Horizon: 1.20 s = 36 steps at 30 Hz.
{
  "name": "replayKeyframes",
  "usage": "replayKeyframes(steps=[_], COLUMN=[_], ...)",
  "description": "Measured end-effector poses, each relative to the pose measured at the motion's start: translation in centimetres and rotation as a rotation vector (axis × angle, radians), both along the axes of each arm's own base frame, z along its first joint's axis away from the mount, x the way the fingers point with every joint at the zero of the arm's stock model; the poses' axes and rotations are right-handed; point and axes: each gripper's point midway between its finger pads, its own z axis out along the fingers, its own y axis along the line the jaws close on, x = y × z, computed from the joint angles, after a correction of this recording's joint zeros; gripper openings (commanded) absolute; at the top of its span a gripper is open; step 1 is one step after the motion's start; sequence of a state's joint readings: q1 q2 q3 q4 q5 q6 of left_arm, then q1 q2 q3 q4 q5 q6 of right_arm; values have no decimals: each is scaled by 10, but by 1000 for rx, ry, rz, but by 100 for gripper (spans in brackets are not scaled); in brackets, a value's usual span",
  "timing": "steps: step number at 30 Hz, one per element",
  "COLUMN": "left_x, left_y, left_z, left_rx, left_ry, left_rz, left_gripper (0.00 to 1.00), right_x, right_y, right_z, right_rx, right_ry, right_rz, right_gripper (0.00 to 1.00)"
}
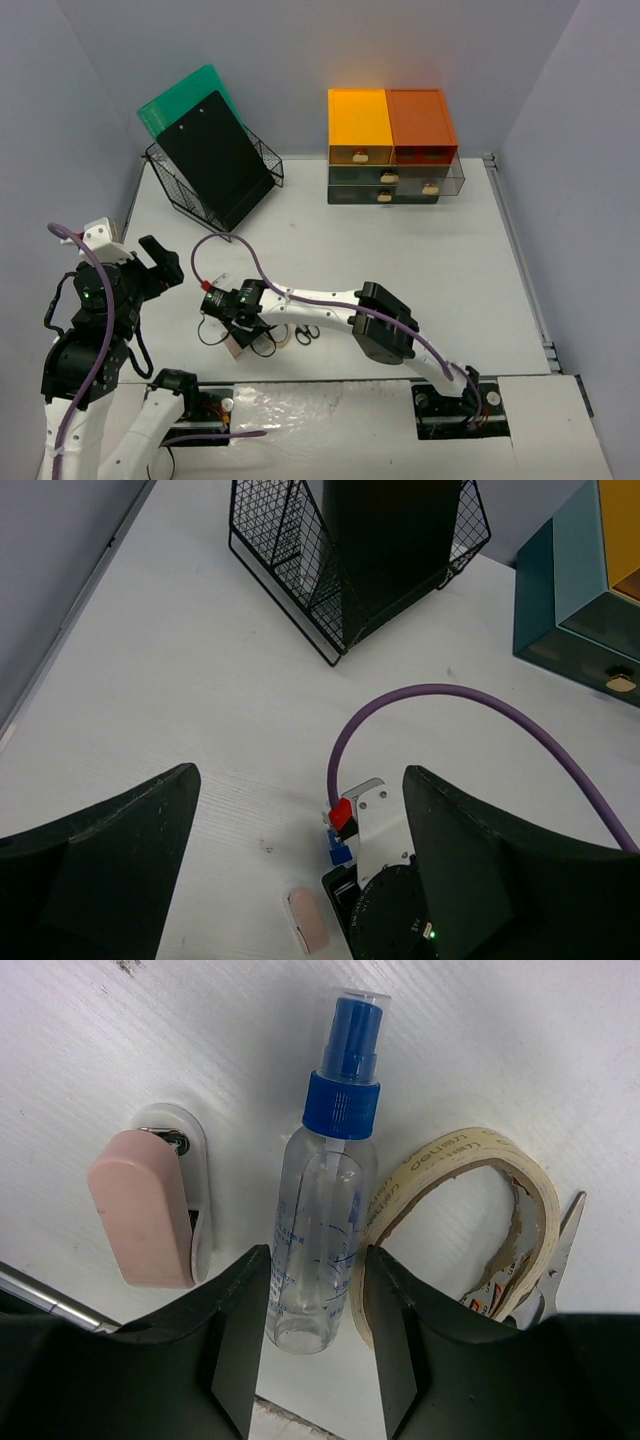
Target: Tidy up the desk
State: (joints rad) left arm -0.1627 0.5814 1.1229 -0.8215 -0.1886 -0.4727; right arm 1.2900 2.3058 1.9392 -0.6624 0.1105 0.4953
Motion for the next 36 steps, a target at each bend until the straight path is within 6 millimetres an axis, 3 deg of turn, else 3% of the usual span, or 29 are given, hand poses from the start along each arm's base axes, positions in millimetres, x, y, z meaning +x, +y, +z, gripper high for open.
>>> replayKeyframes(steps=[10, 24, 36], left_x=[1, 3, 3], left_y=[-1, -2, -3], left_z=[0, 1, 1], left_rx=[-1, -3, -5], left_ry=[-1, -1, -1], left_rz=[-5, -10, -15], left_gripper=[80, 80, 80], right_x=[1, -3, -12], right_y=[-1, -15, 1], right_z=[0, 3, 24], right_rx=[-8, -91, -56], right_ry=[-14, -91, -135], right_rz=[-4, 4, 45], right_gripper=[47, 47, 47])
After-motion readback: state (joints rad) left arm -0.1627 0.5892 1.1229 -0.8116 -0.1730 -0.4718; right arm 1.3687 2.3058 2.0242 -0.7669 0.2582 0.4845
